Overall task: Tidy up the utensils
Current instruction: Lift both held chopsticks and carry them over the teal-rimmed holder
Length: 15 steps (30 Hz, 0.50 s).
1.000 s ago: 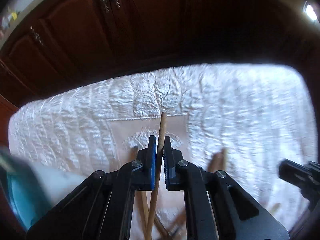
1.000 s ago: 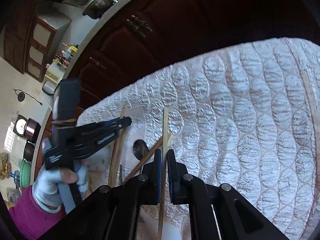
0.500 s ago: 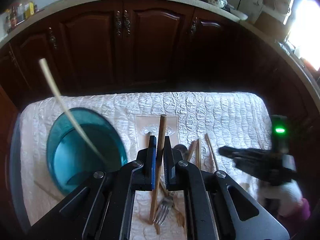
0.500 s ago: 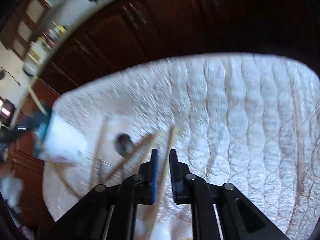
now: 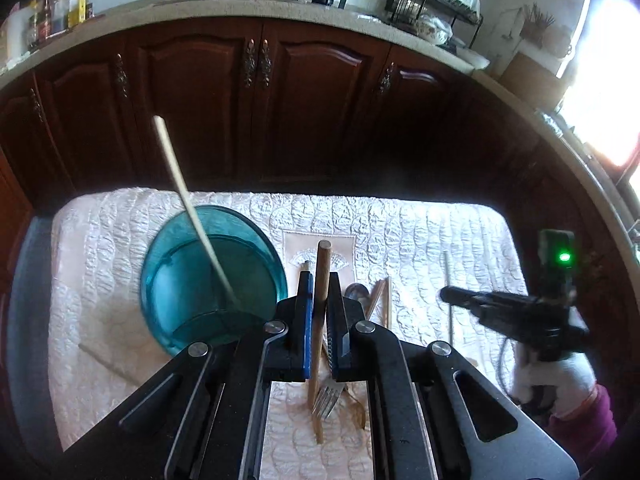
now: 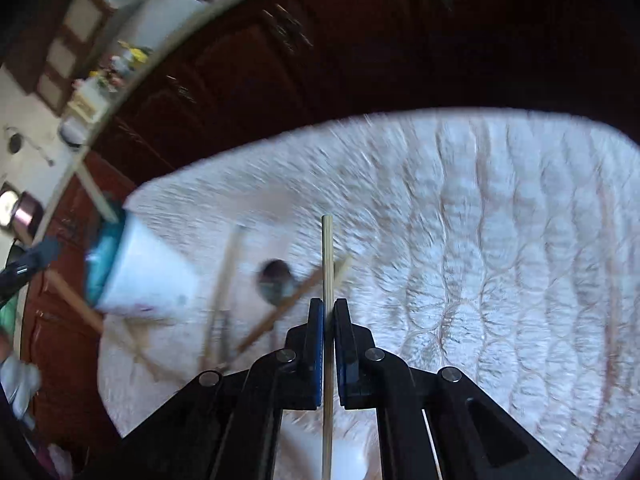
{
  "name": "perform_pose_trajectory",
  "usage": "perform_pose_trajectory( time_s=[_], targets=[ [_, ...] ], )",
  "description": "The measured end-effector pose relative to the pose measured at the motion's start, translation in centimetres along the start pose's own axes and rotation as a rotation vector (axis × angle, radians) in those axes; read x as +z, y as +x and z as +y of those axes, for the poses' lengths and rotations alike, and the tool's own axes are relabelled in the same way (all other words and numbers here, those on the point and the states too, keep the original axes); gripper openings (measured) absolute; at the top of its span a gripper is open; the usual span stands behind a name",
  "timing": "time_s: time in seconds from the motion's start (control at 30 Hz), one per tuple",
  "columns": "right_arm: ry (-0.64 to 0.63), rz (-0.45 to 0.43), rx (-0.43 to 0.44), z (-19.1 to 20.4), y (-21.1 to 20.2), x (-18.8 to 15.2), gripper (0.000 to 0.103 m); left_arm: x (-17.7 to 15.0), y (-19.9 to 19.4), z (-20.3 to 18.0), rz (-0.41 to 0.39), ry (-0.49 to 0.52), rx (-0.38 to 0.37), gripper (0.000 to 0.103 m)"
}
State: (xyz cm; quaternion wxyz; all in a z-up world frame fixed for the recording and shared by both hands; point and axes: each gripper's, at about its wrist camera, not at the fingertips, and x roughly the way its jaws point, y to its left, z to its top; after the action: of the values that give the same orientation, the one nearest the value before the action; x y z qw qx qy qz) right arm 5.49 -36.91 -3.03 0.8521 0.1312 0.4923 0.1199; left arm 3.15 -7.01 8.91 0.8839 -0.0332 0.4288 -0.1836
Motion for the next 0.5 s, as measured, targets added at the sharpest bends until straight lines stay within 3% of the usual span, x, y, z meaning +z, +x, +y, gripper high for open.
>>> perform_pose_trajectory(
  time_s=[0.23,0.5],
  targets=[
    [-0.115,-0.108,0.049,4.9,-6.2,0.7,0.004,0.8,-5.3,1.4,-0.088,-0.029,-0.016,0.004],
    [-0.219,-0.241,0.141,11.6,-10.7,4.4,0.004,2.9,-10.6,2.1,-0.177,-0.025,-0.03,0.004]
  ],
)
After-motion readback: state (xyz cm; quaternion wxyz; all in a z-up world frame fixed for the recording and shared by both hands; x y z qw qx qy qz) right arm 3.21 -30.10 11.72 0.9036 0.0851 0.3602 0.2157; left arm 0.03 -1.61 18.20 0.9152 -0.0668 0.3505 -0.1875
